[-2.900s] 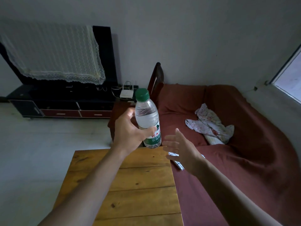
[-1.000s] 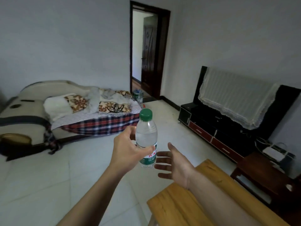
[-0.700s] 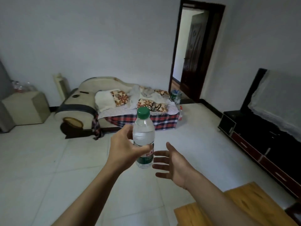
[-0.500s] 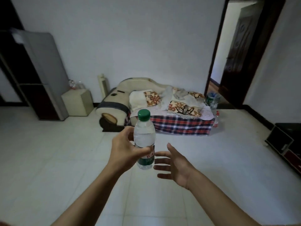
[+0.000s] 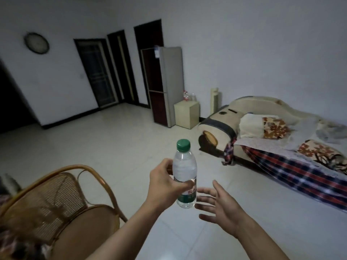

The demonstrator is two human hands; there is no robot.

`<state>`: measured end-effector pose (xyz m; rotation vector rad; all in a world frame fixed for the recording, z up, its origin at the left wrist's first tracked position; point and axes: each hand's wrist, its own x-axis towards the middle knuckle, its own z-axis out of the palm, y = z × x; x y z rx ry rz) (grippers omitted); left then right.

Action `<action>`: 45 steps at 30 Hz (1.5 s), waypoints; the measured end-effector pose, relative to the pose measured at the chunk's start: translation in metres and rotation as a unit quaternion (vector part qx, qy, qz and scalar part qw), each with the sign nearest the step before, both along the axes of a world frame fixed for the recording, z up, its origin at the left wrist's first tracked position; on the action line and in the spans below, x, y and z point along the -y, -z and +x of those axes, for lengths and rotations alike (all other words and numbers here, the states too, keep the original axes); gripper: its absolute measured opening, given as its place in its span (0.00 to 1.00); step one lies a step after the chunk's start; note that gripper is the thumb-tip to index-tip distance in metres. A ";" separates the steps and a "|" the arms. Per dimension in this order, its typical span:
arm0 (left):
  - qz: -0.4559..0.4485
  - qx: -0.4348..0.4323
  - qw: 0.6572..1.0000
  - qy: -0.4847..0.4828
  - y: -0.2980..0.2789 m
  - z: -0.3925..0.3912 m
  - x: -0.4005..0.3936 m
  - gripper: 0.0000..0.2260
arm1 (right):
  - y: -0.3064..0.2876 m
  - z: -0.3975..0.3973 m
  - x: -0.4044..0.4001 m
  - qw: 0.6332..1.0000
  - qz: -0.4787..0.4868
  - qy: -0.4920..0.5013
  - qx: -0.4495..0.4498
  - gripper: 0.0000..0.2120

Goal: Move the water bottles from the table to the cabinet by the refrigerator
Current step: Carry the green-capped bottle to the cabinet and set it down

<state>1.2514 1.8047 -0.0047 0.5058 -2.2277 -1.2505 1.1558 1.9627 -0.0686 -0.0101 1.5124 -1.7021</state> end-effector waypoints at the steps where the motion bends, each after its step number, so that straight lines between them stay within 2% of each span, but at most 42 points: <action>1: 0.004 -0.003 1.000 -0.014 -0.001 0.007 0.008 0.23 | -0.004 0.003 0.009 1.000 0.000 -0.011 -0.003 0.29; 6: 0.010 -0.015 0.999 -0.050 -0.010 0.040 0.042 0.25 | -0.012 0.023 0.050 0.999 -0.010 -0.042 -0.023 0.29; 13: 0.011 -0.049 0.998 -0.049 -0.012 0.081 0.086 0.26 | -0.020 0.060 0.100 0.997 -0.007 -0.046 -0.055 0.28; 22: 0.023 -0.051 0.998 -0.032 -0.005 0.065 0.109 0.24 | -0.020 0.053 0.117 0.998 0.027 -0.025 -0.060 0.29; 27: 0.010 -0.048 0.998 -0.033 -0.002 0.026 0.121 0.23 | -0.016 0.017 0.131 0.998 0.025 -0.019 -0.051 0.29; 34: -0.003 -0.034 0.999 -0.038 -0.009 -0.075 0.139 0.25 | -0.012 -0.083 0.150 0.999 -0.009 -0.018 -0.034 0.29; 45: -0.009 -0.029 0.999 -0.034 -0.023 -0.205 0.169 0.25 | -0.024 -0.220 0.180 0.998 -0.008 -0.040 -0.038 0.29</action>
